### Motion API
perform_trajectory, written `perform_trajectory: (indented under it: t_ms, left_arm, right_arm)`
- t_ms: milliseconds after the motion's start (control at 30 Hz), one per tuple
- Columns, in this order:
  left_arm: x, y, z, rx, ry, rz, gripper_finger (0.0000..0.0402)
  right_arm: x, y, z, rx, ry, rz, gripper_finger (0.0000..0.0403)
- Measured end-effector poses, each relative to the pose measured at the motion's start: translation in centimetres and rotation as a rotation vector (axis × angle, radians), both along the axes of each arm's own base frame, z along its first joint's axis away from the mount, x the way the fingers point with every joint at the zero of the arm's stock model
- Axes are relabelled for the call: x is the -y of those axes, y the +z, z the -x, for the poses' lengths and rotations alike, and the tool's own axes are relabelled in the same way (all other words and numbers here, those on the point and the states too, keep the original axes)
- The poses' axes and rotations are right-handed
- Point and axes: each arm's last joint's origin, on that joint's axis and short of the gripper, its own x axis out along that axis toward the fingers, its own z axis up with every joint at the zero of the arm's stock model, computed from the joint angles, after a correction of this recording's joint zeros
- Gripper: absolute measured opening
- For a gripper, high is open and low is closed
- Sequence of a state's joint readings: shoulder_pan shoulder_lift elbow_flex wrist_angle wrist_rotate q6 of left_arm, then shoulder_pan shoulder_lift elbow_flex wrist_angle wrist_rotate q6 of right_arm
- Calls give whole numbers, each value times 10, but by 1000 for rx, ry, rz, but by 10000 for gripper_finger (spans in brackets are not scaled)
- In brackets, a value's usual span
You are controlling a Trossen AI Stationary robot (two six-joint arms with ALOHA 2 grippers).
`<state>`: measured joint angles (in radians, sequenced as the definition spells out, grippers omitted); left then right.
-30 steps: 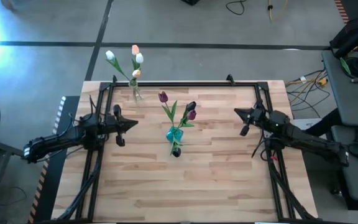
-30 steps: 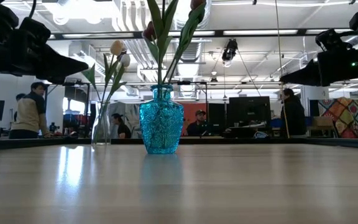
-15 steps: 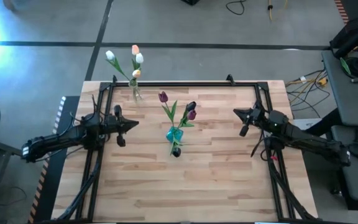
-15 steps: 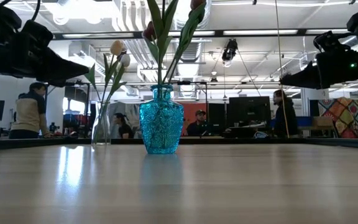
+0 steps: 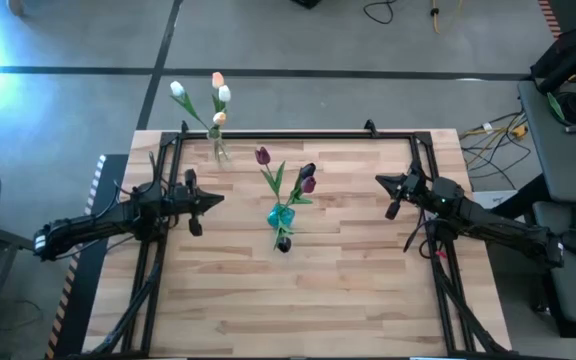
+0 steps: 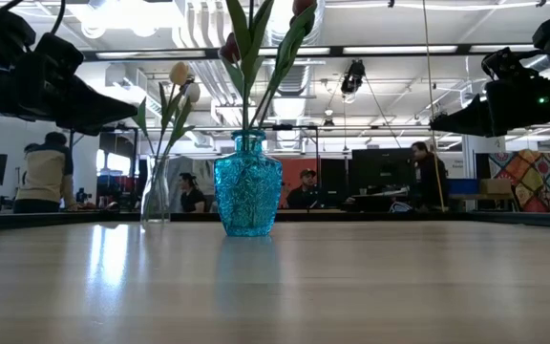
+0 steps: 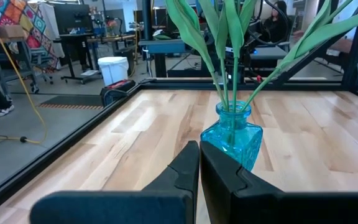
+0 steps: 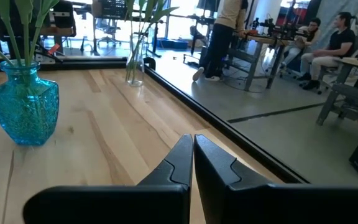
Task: Sort flowers into vase by color
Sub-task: Return to Home Position
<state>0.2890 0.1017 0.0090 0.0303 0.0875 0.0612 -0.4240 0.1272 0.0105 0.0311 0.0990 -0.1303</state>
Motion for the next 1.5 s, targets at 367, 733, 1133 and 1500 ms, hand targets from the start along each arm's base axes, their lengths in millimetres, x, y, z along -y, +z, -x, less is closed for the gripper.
perform_trajectory:
  t_ms: [367, 733, 1133, 1500]
  left_arm:
    - [0, 0, 0, -4, 0, 1, 0]
    - [0, 3, 0, -3, 0, 1, 0]
    - [0, 8, 0, 13, -1, -3, 0]
    - [0, 8, 0, 17, -1, -5, 0]
  right_arm:
    - [0, 0, 0, 1, -1, 1, 9]
    - [0, 0, 0, 2, -1, 1, 9]
    - [0, 0, 0, 2, -1, 1, 9]
    - [0, 0, 0, 2, 0, 1, 9]
